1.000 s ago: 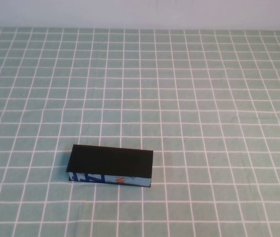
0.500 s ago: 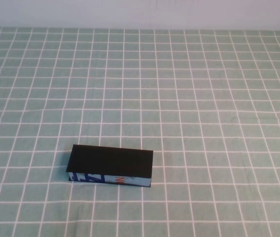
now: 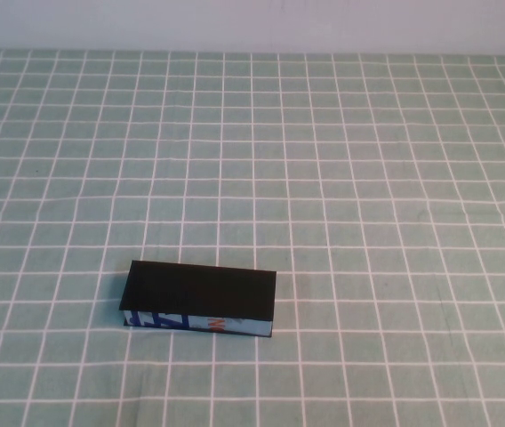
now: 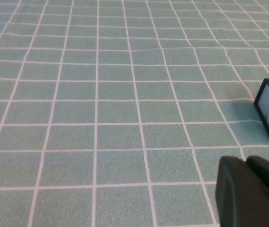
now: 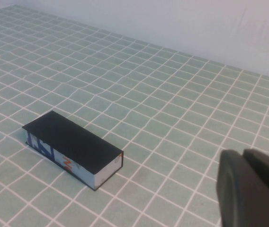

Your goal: Return glasses to glasses case

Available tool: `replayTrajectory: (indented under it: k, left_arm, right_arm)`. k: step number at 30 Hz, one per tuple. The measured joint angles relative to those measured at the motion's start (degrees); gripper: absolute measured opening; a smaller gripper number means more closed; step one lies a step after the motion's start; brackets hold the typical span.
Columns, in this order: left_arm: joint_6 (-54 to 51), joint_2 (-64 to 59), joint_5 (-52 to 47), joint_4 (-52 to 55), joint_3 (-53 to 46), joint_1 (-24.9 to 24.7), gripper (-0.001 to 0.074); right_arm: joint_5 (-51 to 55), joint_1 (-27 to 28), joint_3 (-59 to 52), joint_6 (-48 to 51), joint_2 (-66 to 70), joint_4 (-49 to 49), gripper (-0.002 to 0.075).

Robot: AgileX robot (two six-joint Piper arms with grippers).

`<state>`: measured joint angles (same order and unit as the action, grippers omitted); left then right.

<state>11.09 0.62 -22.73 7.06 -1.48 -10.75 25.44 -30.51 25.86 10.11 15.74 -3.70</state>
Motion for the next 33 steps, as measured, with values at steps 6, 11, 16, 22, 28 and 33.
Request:
replayTrajectory:
  k: [6, 11, 16, 22, 28, 33]
  left_arm:
    - [0.0, 0.0, 0.0, 0.0, 0.0, 0.0, -0.0001]
    - [0.0, 0.0, 0.0, 0.0, 0.0, 0.0, -0.0001]
    - [0.0, 0.0, 0.0, 0.4, 0.0, 0.0, -0.0001]
    - [0.0, 0.0, 0.0, 1.5, 0.0, 0.0, -0.0001]
    - [0.0, 0.0, 0.0, 1.5, 0.0, 0.0, -0.0001]
    - [0.0, 0.0, 0.0, 1.5, 0.0, 0.0, -0.0001]
  right_arm:
    - [0.0, 0.1, 0.0, 0.0, 0.0, 0.0, -0.0011]
    - [0.0, 6.3, 0.0, 0.0, -0.1, -1.7, -0.0011]
    - [0.1, 15.4, 0.0, 0.0, -2.7, -2.1, -0.0011]
    - [2.0, 21.9, -0.6, 0.0, -7.9, -1.1, -0.0011]
    - [0.5, 23.3, -10.7, 0.0, -12.1, -1.9, -0.0011]
    - [-5.6, 23.7, -23.4, 0.0, -16.0, -3.7, -0.0011]
